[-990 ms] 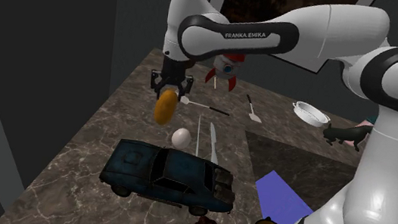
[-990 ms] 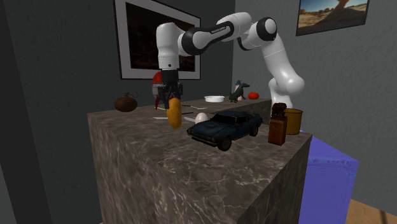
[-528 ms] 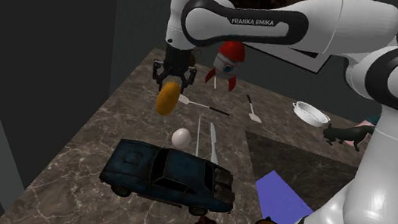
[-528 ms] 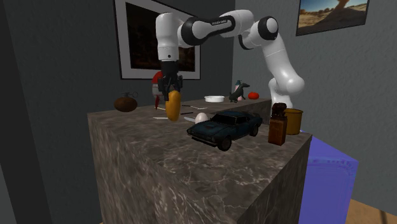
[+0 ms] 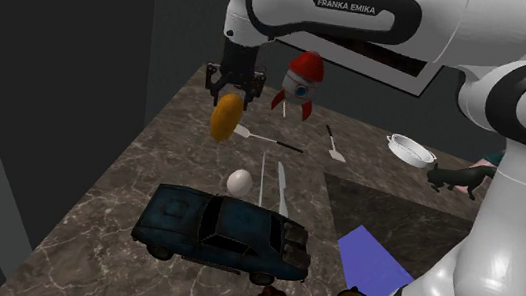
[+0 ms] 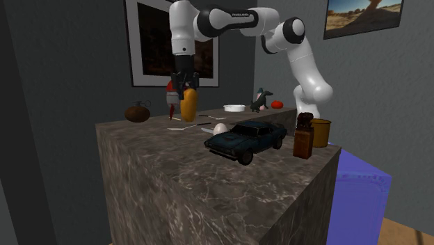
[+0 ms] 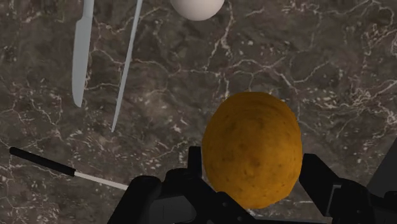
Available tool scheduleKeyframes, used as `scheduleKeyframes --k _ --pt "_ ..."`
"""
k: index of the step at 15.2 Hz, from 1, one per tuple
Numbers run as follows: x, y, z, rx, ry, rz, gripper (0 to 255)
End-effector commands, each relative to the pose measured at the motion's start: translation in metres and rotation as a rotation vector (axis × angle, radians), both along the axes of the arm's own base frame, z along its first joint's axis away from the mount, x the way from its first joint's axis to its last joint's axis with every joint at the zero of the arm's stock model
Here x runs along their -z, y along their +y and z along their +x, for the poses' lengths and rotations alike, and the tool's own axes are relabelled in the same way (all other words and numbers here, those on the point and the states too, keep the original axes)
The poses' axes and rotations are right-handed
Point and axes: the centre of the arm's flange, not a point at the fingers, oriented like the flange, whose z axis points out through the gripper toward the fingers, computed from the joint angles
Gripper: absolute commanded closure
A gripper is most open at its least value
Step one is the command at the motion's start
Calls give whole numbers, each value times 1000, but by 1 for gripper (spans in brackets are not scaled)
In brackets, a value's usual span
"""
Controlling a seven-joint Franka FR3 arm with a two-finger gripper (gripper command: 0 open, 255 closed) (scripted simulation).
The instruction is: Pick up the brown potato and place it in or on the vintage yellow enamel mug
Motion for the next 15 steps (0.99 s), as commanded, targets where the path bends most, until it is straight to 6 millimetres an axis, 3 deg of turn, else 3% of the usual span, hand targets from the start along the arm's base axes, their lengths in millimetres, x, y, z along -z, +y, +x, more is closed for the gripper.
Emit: scheduleKeyframes --k 1,4,15 --pt "-11 0 -1 0 0 0 255" --pt "-24 0 -1 0 0 0 255" --pt "-27 -6 -146 0 0 0 255"
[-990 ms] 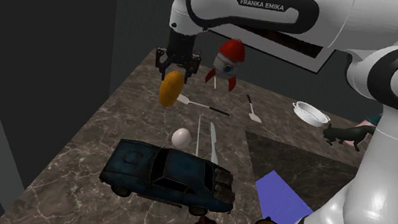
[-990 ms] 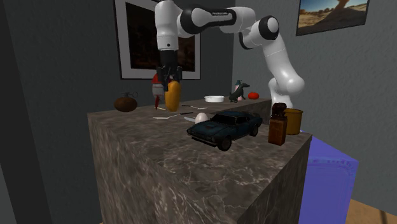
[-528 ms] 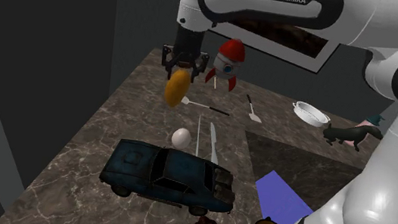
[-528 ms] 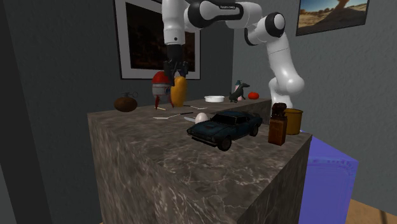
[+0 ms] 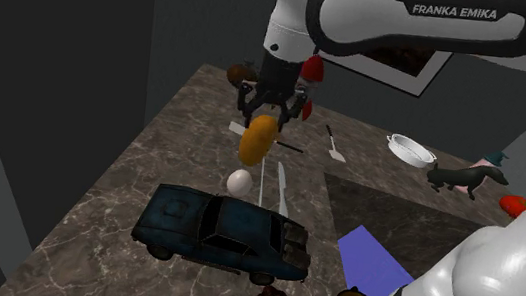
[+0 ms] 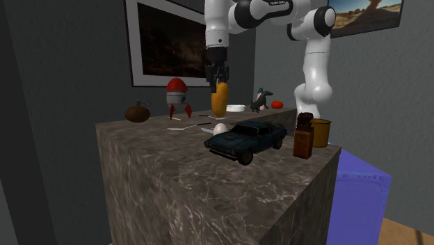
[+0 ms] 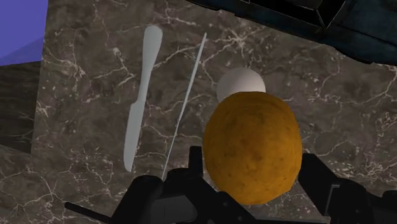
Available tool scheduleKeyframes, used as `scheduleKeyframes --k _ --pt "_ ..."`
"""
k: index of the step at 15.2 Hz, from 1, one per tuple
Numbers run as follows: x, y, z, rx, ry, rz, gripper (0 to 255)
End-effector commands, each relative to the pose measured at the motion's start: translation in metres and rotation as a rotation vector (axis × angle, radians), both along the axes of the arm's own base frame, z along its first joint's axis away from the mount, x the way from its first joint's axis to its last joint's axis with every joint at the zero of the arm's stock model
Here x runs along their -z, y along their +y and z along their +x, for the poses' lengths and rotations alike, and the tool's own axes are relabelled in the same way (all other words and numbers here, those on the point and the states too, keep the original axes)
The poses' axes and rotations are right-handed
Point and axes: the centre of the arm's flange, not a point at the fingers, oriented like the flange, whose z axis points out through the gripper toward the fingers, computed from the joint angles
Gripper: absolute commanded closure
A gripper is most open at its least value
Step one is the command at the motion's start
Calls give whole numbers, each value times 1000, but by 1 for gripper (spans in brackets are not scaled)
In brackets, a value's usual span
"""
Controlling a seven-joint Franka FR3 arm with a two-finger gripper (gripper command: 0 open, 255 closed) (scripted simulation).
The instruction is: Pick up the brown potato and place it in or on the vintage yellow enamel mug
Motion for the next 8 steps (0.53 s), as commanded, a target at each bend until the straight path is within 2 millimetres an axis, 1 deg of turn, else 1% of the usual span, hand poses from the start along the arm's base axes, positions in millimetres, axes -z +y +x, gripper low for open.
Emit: scheduleKeyframes --k 1,8 --pt "0 -2 -28 1 0 0 255" --pt "-2 -5 -121 1 0 0 255"
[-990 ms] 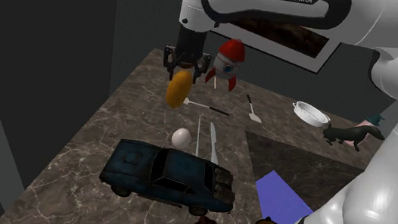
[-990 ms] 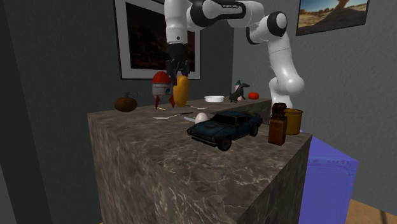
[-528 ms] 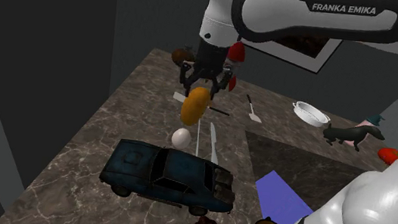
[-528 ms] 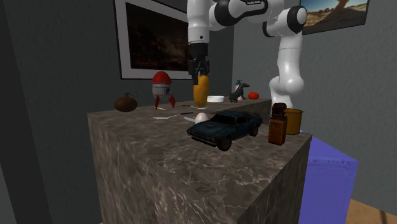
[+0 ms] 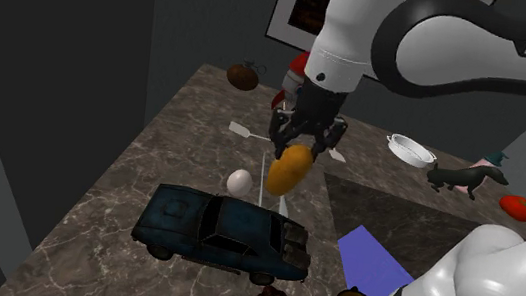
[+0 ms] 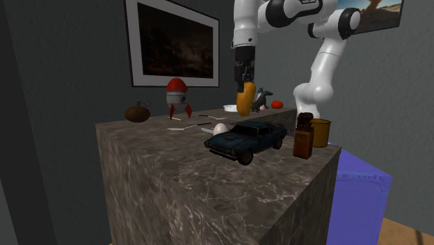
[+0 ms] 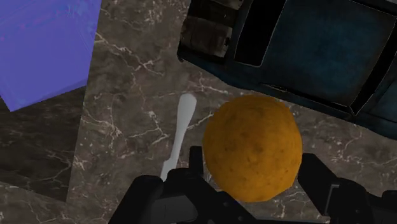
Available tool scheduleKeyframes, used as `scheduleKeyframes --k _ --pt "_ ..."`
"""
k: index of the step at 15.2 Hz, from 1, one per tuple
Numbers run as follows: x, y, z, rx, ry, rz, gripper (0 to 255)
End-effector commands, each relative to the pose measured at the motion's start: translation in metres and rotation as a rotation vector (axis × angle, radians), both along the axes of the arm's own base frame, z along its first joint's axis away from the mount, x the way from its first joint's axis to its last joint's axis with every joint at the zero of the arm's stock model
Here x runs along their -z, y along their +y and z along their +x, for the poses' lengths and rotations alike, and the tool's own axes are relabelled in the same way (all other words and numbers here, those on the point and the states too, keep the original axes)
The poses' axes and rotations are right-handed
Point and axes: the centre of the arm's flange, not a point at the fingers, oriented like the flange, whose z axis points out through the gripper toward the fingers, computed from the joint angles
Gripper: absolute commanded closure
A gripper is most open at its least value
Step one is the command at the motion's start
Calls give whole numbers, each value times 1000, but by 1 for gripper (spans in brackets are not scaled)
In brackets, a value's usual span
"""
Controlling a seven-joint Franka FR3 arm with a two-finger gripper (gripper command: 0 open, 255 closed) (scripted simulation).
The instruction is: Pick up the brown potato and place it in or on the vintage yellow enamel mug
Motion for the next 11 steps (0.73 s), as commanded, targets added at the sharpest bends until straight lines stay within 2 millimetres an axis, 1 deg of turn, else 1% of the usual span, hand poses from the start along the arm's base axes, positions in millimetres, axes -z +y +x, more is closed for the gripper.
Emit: scheduleKeyframes --k 1,11 --pt "0 0 -26 1 0 0 255" --pt "-3 -5 -158 1 0 0 255"
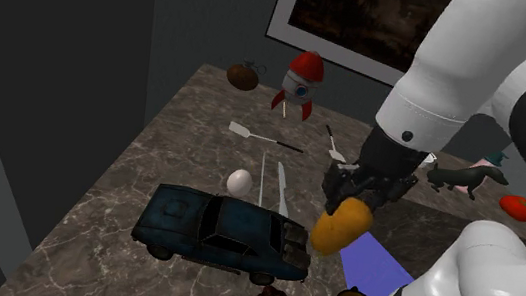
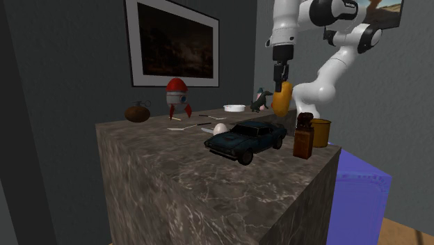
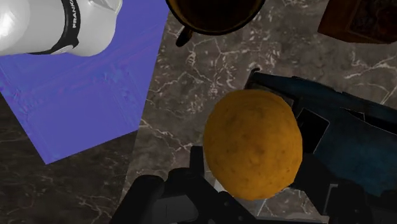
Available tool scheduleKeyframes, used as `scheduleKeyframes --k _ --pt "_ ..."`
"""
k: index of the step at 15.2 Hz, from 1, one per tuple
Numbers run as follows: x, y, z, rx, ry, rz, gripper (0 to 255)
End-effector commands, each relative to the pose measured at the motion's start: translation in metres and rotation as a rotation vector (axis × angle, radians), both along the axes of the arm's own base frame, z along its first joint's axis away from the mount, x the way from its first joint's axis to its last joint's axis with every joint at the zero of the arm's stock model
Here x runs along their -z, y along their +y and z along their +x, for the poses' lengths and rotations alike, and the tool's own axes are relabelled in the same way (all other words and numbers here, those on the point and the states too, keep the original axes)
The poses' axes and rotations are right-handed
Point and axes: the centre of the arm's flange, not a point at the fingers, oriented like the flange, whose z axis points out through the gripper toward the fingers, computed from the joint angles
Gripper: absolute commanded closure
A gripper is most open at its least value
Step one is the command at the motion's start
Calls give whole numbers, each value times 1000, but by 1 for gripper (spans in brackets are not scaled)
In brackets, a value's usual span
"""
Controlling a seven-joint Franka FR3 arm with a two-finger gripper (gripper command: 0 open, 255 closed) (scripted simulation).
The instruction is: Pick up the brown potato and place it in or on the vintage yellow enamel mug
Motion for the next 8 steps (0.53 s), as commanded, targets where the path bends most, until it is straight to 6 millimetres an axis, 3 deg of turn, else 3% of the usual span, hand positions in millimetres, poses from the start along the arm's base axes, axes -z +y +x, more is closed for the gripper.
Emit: scheduleKeyframes --k 1,6,8 --pt "-2 -3 -27 1 0 1 255" --pt "-3 -6 -93 1 0 1 255" --pt "2 -6 -101 1 0 1 255"
